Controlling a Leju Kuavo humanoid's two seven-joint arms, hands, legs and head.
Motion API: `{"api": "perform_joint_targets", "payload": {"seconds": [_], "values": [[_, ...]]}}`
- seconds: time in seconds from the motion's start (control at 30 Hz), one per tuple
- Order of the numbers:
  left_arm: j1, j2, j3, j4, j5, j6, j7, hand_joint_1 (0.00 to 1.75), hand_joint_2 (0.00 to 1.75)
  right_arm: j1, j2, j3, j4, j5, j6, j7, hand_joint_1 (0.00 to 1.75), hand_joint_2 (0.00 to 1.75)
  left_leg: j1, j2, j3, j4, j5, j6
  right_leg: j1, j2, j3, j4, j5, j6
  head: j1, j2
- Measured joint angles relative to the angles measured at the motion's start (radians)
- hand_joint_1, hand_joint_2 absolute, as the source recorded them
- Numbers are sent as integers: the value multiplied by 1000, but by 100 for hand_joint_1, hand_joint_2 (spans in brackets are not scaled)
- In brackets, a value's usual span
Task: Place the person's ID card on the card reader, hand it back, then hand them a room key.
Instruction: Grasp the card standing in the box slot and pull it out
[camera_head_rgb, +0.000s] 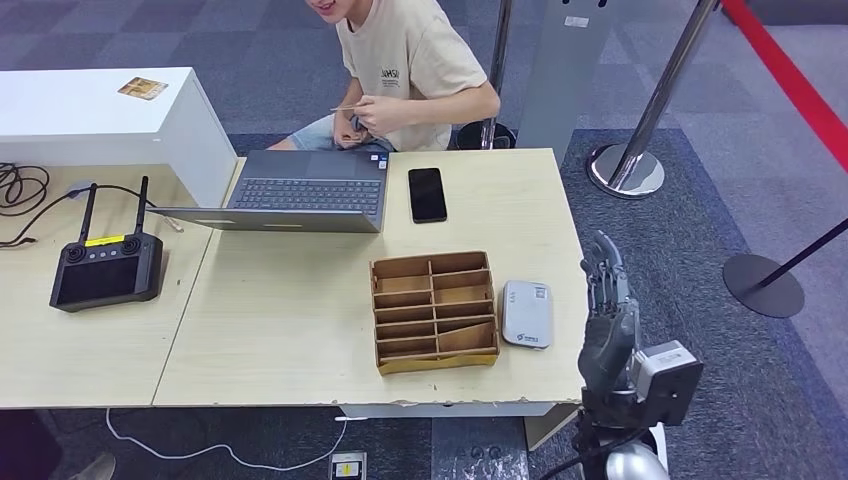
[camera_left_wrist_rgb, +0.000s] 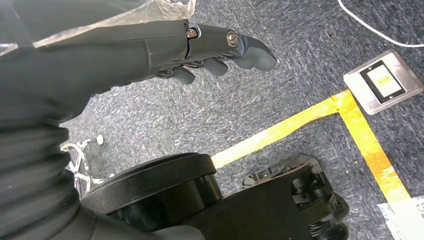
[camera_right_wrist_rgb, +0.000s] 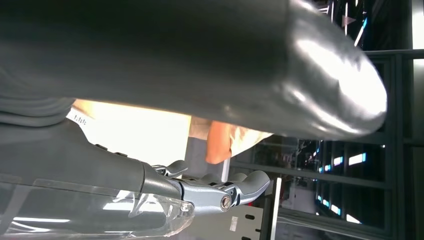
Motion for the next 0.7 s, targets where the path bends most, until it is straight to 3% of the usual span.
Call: {"api": "perform_joint_targets", "payload": {"seconds": [0.37, 0.7], "values": [[0, 0, 0, 0, -2, -1, 2, 0, 175, 2, -8, 4, 0, -44, 52, -29, 0, 0, 0, 0, 0, 0, 0, 0, 0, 0, 0, 0, 0, 0, 0, 0], [-1, 0, 0, 0, 0, -5, 7, 0, 175, -7, -16, 18, 0, -6, 56, -1, 0, 0, 0, 0, 0, 0, 0, 0, 0, 0, 0, 0, 0, 0, 0, 0]]}}
